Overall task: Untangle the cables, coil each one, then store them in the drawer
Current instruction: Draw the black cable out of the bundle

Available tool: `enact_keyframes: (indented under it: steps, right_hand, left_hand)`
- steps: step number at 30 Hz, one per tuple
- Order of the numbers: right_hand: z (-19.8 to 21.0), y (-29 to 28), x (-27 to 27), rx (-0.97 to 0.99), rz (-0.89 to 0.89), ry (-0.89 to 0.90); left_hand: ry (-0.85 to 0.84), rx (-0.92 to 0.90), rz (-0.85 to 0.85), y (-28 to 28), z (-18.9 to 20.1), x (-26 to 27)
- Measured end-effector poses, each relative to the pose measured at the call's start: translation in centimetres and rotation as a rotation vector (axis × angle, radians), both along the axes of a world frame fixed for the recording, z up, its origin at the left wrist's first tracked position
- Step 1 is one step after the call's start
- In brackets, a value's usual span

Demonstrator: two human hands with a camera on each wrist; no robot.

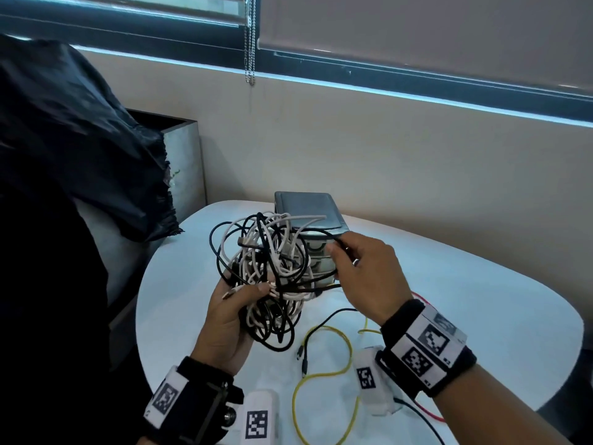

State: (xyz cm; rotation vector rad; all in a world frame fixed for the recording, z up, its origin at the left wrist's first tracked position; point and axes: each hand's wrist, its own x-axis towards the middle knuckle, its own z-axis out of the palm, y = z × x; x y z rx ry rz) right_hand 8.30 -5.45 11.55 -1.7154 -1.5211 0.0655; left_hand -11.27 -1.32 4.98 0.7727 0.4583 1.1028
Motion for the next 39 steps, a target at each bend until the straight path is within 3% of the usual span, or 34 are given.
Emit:
enact_keyframes:
  steps: [5,12,16,18,22,23,24,28,32,36,39]
  right_hand:
    - [0.7,-0.5,-0.8,0.203,0.063,-0.267]
    - [1.8,-0.6,-1.4,0.288,0.104,-0.265]
    - [1.8,-0.9,-1.9,0.277,0.118,-0.365]
    - [1.5,-0.9,-1.5,0.209,0.056,-0.289]
    - [1.6,-0.3,0.4,-0.095,0.108,0.286]
    - [1.6,-0.3,0.7,-0.157,0.119,0.356]
    - [1.4,-0.3,1.1,-0.215,0.111,0.332]
    - [0.0,-0.7,1.3,-0.430,-0.066,-0.188]
    - [0.1,0.3,1.3,-0.422,-0.136,-0.290]
    - [2.6,1.9,1.7,-0.128,-0.254,-0.372]
    - [4.6,3.3,1.8,-0.044,-0.212,-0.167]
  left_hand:
    - [0.189,0.022,0.086,0.0,-0.3,1.3]
    - [0.419,0.020,-0.106,-0.5,-0.4,1.5]
    - [0.417,-0.030,-0.021,-0.6,-0.1,2.4]
    - [0.379,-0.035,0.063,-0.5,-0.5,2.6]
    - [0.288,0.004,0.096,-0.6,-1.1,2.1]
    - [0.272,0.001,0.102,-0.6,-1.1,2.1]
    - [0.252,-0.005,0.113,-0.6,-1.2,2.0]
    - [0.195,0.027,0.196,-0.2,-1.2,1.4]
    - [0.255,0.165,0.320,-0.3,-1.6,1.6]
    - [0.303,0.208,0.374,-0.5,-1.7,1.4]
    - [0.261,0.213,0.394,-0.2,-1.5,1.3]
